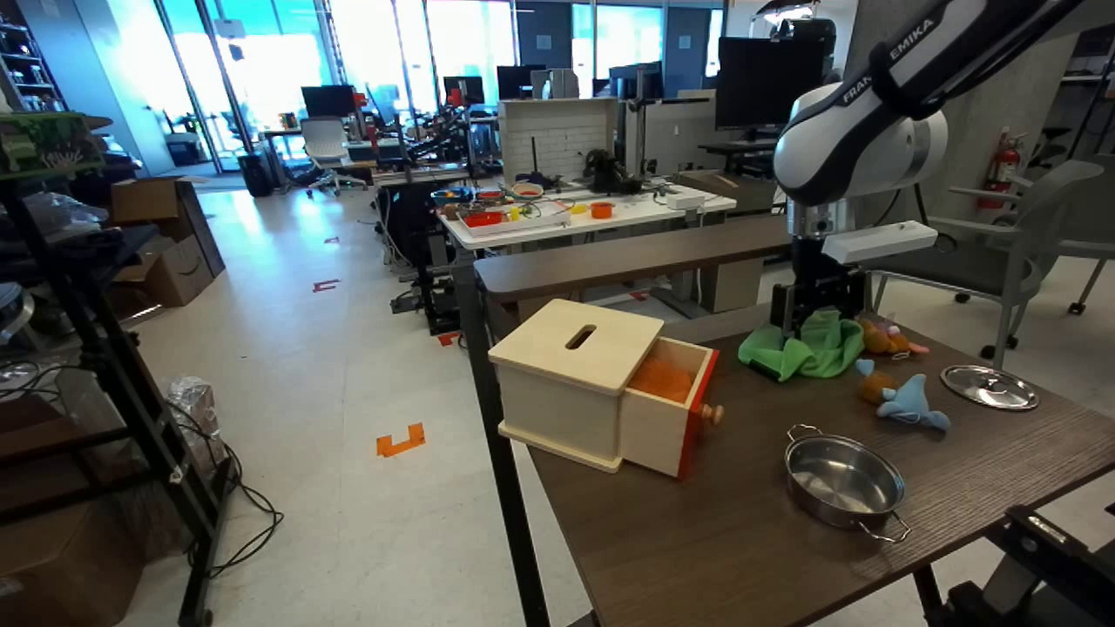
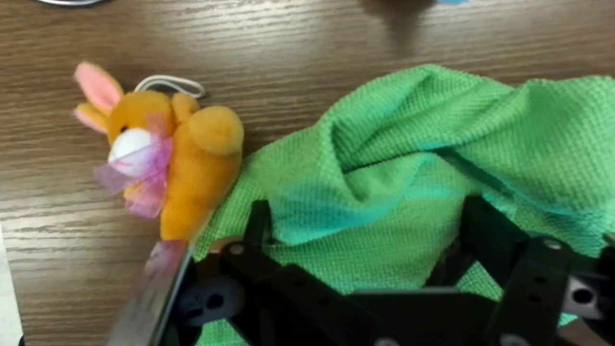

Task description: Move the green towel to the right, close the drawer, move the plush toy to the left

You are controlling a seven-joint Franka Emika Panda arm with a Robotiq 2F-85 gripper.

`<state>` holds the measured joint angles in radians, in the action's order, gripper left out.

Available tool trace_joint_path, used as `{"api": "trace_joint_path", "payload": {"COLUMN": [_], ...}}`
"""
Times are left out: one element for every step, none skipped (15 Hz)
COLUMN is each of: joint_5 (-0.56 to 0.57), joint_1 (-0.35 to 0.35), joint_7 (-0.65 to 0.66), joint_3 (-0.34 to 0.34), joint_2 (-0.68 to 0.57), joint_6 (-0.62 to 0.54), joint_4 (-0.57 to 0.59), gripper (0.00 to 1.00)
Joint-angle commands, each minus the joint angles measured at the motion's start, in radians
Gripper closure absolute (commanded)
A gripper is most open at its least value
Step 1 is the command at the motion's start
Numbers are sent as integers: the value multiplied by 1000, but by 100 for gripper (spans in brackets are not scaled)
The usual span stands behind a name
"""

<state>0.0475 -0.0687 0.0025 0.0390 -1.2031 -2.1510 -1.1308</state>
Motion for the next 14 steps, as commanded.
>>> {"api": "trace_joint_path", "payload": {"joint_5": [-10,-9,-9,-8,-7,1,3,8,15,20,29,33,38,45], "joint_1": [-9,-11,-11,-12,-9,-5,-2,-1,9,18,31,38,44,51], "joint_7": [27,32,40,41,47,33,24,12,2,0,-13,-32,-52,-77], "joint_3": [18,22,25,27,29,29,25,14,13,15,14,8,5,-1], "joint_2": [-87,-101,-107,-117,-116,-109,-92,-59,-26,-2,43,80,115,154], "joint_6": [21,25,28,29,38,39,44,41,36,52,38,32,20,13], "joint_4": [136,159,171,190,195,189,172,129,83,52,-14,-68,-120,-173], "gripper": [0,0,0,0,0,0,0,0,0,0,0,0,0,0]}}
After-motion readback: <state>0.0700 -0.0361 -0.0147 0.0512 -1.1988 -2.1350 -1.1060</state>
